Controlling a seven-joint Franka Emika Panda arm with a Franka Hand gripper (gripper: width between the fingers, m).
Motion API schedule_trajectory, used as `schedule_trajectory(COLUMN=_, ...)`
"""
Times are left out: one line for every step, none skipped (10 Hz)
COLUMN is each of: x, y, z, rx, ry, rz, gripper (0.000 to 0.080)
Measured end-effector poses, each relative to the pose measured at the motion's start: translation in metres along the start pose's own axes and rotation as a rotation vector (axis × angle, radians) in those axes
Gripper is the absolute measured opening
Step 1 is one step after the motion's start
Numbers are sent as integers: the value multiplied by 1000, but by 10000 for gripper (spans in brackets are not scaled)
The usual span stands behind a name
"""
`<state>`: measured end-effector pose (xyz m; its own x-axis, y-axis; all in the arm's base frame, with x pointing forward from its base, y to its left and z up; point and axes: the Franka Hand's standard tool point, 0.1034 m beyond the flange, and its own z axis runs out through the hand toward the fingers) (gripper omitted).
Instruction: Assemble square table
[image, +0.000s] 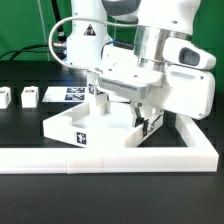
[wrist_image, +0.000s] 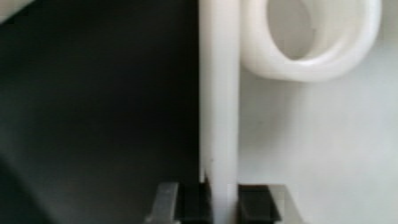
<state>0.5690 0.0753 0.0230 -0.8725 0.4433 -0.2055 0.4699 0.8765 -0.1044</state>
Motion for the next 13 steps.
schedule_trajectory(x=3, y=2, z=0, rx=7, ry=-1, rz=-41, gripper=59)
schedule_trajectory(x=3, y=2, z=0, rx=10, ry=-6, rz=-121, gripper=59)
schedule_trajectory(x=2, y=-1, z=1, rx=14, ry=-7, rz=-177, gripper=59)
schedule_trajectory(x=1, y=-3, z=2, rx=18, ry=-11, rz=-226, gripper=59)
schedule_trajectory(x=1, y=-4, z=2, rx=21, ry=-14, rz=-257, gripper=59)
schedule_trajectory(x=1, y=-5, z=2, rx=27, ry=-18, rz=-327, gripper=59)
schedule_trajectory(x=4, y=-2, z=1, rx=39, ry=-20, rz=-374, gripper=59)
schedule_trajectory(x=6, y=0, z=0, rx=38, ry=-17, rz=-378, gripper=59)
schedule_trajectory(x=4, y=-3, z=2, rx=28, ry=-19, rz=-369, gripper=59)
schedule_trajectory(x=4, y=-4, z=3, rx=31, ry=-17, rz=-362, gripper=59)
schedule_trajectory(x=4, y=-4, z=3, rx=31, ry=-16, rz=-362, gripper=60)
schedule_trajectory(x=4, y=-5, z=3, rx=32, ry=-16, rz=-361, gripper=60)
schedule_trajectory(x=4, y=-5, z=3, rx=32, ry=-16, rz=-359, gripper=60)
